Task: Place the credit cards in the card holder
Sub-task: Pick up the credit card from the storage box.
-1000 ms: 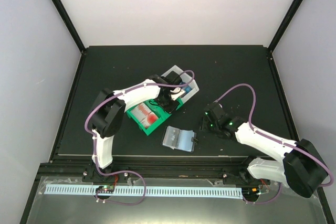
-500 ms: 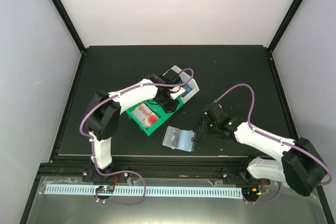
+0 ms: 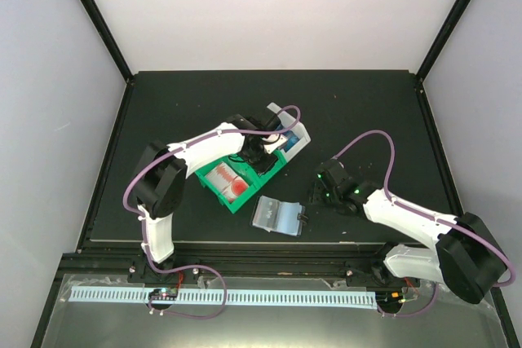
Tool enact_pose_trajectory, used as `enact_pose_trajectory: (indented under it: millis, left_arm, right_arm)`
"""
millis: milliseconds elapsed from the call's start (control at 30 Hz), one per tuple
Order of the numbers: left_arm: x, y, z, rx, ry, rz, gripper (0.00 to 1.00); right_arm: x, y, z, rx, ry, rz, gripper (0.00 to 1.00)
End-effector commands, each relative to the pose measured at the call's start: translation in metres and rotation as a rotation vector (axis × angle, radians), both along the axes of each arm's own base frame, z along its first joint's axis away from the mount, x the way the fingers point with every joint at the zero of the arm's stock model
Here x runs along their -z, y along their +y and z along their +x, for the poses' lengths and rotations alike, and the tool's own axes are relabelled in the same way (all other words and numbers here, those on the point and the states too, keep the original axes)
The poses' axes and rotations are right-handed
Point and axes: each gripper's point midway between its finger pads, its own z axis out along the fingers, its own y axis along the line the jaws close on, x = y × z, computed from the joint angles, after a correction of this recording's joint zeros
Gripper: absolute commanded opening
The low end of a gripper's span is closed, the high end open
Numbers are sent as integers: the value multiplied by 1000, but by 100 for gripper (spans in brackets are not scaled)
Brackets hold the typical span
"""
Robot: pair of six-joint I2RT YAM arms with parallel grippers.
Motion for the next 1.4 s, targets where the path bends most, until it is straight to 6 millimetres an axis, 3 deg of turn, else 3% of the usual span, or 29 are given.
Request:
enact_pose_trajectory:
  millis: [0,467,600,733,900,1067,1233,1367]
  left_arm:
    - [-20,5,7,-27,-69,10,4]
    - [-50,18,19,-85,-184,29,2]
    - [-81,20,24,-134,-284,-43,2]
    - [-122,18,19,-171,-373,-201,2]
    - [-189,12,-9,-171,-448,-504,2]
    - [-245,11,-59,-130,-429,-843,1]
    - [-269,10,-100,-116,-287,-1111,2]
    - [-279,8,-123,-104,-154,-1255,1]
  right_arm:
    - [-3,1,4,12,-15,12,58]
    - [-16,3,10,15,-43,24,58]
    - [-40,12,16,-10,-111,77,58]
    - [-83,26,24,-70,-224,164,61]
    - [-140,45,15,-179,-364,347,69]
    - [-193,61,-9,-296,-473,585,76]
    - [-241,79,-40,-458,-531,820,78]
    - [-264,86,-58,-532,-531,998,77]
